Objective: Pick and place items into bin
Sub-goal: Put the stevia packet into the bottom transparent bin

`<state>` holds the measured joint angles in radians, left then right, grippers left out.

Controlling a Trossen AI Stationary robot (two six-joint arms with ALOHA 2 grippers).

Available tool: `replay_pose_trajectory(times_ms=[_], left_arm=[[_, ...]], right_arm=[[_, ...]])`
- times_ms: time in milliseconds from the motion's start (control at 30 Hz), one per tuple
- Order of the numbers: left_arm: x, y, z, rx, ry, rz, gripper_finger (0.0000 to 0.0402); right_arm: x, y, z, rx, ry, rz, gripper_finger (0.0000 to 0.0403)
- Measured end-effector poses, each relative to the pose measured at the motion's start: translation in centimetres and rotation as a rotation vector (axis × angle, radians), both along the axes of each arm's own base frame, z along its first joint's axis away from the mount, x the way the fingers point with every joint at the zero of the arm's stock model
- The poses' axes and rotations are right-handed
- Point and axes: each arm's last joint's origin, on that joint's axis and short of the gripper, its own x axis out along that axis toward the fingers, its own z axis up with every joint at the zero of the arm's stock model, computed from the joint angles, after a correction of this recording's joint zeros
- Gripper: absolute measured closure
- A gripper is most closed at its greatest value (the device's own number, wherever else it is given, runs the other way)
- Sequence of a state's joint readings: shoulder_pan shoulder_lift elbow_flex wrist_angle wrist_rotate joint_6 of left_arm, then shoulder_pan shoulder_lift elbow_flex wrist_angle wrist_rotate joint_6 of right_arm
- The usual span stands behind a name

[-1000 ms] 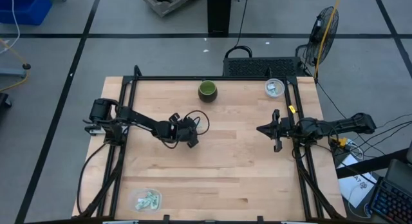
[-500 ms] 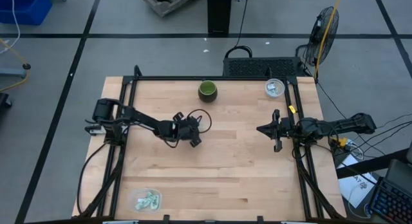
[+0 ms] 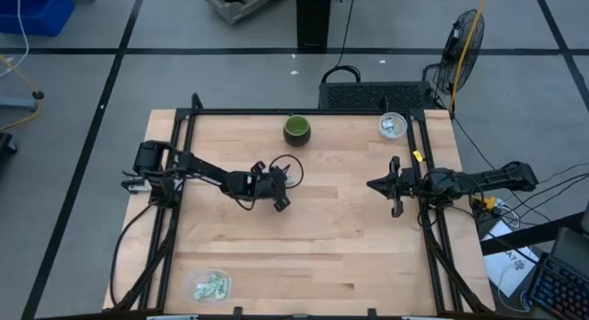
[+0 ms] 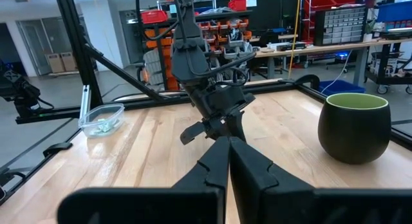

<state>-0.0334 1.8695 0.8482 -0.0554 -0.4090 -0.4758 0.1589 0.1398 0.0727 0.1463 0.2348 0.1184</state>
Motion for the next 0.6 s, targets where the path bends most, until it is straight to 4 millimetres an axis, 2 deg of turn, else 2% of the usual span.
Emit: replay_pose_trajectory(times_ms=[100,167,400,600], left_arm=[[0.1,-0.1,0.1,-0.005,-0.008,-0.015,0.0373],[0.1,-0.1,0.1,0.000,-0.007,-0.024,0.0391],[-0.2,-0.9,1.5,-0.025,-0.035,-0.059,0.0373],[-1.7,-3.5,5.7,-0.144,-0.101,-0.150,0.0394]], right_arm=[[0.0,0.0,0.0,0.000,0.000,0.000,0.0394],[0.0,0.0,0.0,0.000,0.000,0.000,0.0394],[0.0,0.0,0.0,0.000,0.000,0.000,0.0394],[0.0,0.0,0.0,0.000,0.000,0.000,0.0394]])
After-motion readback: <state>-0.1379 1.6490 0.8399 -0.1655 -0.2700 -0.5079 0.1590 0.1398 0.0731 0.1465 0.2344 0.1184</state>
